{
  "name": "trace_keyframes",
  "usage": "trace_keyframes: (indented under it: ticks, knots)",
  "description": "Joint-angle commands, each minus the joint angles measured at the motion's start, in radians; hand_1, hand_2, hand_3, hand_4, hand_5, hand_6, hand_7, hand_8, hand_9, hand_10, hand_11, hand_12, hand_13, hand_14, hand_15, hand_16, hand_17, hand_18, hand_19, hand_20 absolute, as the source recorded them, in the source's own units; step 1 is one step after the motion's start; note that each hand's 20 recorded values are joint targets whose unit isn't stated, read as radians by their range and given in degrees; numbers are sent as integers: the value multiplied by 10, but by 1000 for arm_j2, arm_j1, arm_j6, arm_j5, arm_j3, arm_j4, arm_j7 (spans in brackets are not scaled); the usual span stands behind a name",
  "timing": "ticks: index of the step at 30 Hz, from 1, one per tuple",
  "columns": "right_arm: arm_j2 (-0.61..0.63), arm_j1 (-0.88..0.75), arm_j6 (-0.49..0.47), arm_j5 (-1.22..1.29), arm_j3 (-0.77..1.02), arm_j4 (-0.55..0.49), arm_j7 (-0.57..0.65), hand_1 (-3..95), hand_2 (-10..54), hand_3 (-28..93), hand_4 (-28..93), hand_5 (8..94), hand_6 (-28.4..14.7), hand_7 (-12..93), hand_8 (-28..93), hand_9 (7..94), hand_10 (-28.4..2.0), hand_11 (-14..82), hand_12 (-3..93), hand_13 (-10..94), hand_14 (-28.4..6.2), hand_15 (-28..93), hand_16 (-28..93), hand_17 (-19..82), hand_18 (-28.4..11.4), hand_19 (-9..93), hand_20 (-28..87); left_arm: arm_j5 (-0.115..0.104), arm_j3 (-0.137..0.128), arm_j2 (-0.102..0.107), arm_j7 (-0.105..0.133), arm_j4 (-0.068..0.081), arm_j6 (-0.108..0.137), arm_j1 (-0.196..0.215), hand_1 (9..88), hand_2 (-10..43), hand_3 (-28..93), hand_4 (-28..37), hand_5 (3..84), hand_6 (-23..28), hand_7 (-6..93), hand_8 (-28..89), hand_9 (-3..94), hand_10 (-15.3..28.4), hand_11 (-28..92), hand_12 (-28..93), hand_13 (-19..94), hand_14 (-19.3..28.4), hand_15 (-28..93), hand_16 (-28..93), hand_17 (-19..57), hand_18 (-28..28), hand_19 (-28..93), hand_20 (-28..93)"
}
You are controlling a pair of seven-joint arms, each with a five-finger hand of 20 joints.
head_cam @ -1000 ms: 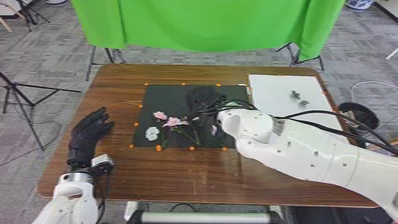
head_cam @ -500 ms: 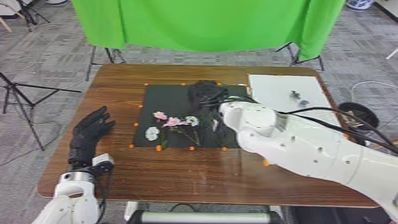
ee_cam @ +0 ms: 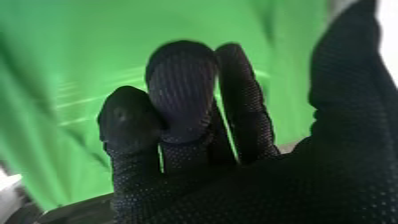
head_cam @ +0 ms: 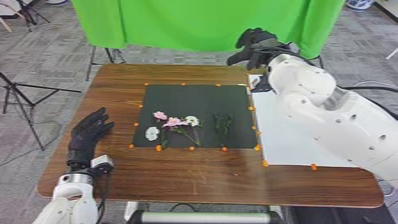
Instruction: Arrange flowers
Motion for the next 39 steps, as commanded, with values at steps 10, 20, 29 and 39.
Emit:
trace_keyframes:
  ticks: [10, 20, 29, 39]
  knots:
    - [142, -178, -152, 3, 127, 165, 141, 236, -95, 591, -146, 498, -45, 78, -43, 545, -205, 77, 226, 784, -98, 614, 284, 505, -194, 932, 469, 18, 12, 8, 56, 3, 94, 17, 644, -25, 654, -83, 373, -12, 254, -126, 329, 97, 234, 111, 419, 136, 265, -32, 291, 134, 293, 321]
    - [151, -260, -151, -3, 182, 206, 176, 241, -95, 596, -141, 503, -42, 81, -44, 561, -204, 83, 228, 788, -99, 617, 278, 509, -196, 932, 467, 16, 5, 4, 44, -2, 83, 24, 630, -28, 656, -73, 378, -17, 271, -132, 337, 99, 243, 115, 425, 132, 285, -21, 291, 133, 275, 360]
    - [135, -329, -96, 11, 184, 223, 176, 280, -95, 621, -136, 524, -28, 100, -49, 601, -193, 112, 228, 808, -89, 623, 278, 528, -191, 932, 481, 16, 6, 0, 32, 1, 70, 19, 591, -42, 670, -78, 387, -18, 272, -138, 347, 102, 255, 105, 423, 137, 297, -30, 271, 134, 252, 365]
    - [129, -340, 48, -5, 127, 243, 137, 443, -11, 619, -200, 622, -3, 166, -14, 733, -150, 169, 215, 851, -63, 620, 283, 572, -169, 932, 507, 12, 5, -3, 35, 1, 68, 18, 572, -48, 679, -82, 394, -18, 269, -136, 351, 102, 257, 102, 420, 139, 301, -33, 260, 134, 256, 356]
